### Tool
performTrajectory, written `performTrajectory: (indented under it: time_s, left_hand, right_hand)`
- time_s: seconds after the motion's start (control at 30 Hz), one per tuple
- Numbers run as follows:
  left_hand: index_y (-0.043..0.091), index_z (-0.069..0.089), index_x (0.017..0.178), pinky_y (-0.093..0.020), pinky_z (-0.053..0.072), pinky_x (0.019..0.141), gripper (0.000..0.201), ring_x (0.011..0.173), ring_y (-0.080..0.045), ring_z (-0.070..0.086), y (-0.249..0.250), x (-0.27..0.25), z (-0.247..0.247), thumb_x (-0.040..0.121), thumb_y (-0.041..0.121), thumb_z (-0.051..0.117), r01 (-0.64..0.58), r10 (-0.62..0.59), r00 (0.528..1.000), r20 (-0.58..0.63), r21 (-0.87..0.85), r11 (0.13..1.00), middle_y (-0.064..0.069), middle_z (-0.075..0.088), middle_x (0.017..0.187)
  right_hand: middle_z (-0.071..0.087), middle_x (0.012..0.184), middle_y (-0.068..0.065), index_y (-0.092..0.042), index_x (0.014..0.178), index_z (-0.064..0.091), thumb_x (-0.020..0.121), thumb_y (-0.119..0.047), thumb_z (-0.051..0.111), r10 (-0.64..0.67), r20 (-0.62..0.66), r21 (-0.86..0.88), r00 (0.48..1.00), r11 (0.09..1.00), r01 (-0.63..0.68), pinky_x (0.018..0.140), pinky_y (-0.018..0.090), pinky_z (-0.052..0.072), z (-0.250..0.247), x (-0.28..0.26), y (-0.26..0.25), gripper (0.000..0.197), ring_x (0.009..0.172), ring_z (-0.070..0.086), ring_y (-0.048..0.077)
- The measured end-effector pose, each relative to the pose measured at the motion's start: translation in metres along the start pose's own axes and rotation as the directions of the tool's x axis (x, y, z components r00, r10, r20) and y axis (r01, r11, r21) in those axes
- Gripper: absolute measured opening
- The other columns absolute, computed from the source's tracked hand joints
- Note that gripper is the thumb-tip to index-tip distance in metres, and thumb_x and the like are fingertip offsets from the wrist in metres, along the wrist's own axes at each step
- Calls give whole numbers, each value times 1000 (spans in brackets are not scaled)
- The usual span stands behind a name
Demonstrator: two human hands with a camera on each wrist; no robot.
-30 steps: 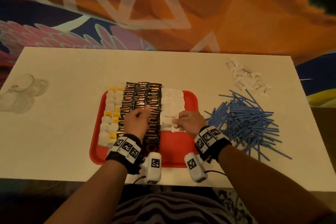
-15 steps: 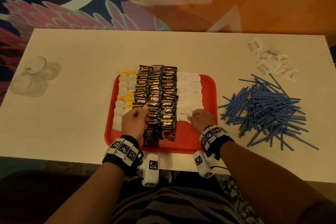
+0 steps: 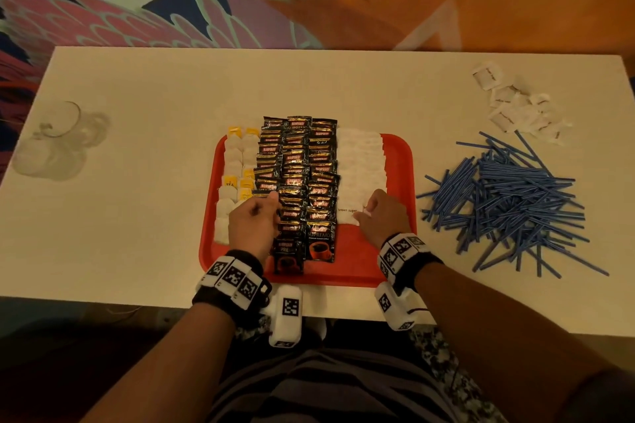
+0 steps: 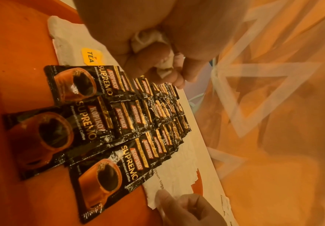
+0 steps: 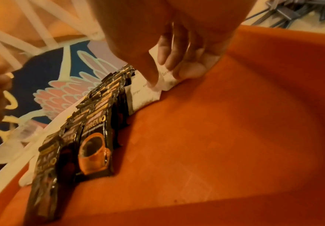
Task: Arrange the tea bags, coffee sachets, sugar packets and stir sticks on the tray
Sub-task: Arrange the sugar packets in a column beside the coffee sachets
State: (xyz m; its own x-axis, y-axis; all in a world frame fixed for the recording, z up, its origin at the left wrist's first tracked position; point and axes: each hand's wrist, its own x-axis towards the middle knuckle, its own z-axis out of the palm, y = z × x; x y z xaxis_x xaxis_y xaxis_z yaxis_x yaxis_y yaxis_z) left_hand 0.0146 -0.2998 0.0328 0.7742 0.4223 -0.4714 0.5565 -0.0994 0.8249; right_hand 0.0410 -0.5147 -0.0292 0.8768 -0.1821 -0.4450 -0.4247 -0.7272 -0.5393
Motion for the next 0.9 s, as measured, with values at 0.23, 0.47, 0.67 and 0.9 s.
performTrajectory:
  time_s: [0.23, 0.47, 0.67, 0.9]
  left_hand:
    - [15, 64, 80, -24, 34, 46, 36, 46, -10, 45, 1, 3, 1, 101, 41, 51, 105, -96, 992, 76, -111, 988, 6, 55, 57]
    - [11, 61, 98, -21, 29, 40, 46, 47, -11, 48, 15, -3, 7, 106, 47, 34, 183, -143, 971, 189, -210, 961, 0, 57, 67]
    - [26, 45, 133, -26, 38, 50, 53, 65, -15, 66, 38, -10, 31, 101, 62, 23, 168, -115, 972, 207, -262, 950, -5, 61, 109]
    - [28, 38, 142, -47, 50, 92, 56, 122, -28, 53, 75, -22, 62, 101, 61, 18, -57, 103, 953, 284, -166, 985, -4, 49, 133]
  right_hand:
    - [41, 101, -5, -20, 105, 58, 93, -11, 56, -271, 168, -130, 948, 947, 294, 75, 25, 41, 10, 2, 0, 16, 89, 49, 14]
    - [48, 98, -5, -19, 110, 63, 90, -11, 62, -281, 154, -66, 947, 953, 294, 79, 25, 43, 4, 3, -3, 22, 86, 47, 10]
    - [65, 88, -8, -25, 89, 67, 86, -31, 70, -238, 189, 203, 953, 959, 200, 70, 26, 51, -34, -7, -34, 8, 83, 62, 11]
    - [69, 88, -2, -18, 90, 72, 80, -51, 73, -236, 388, 398, 891, 915, 69, 60, 26, 50, -81, -23, -68, 34, 78, 64, 12]
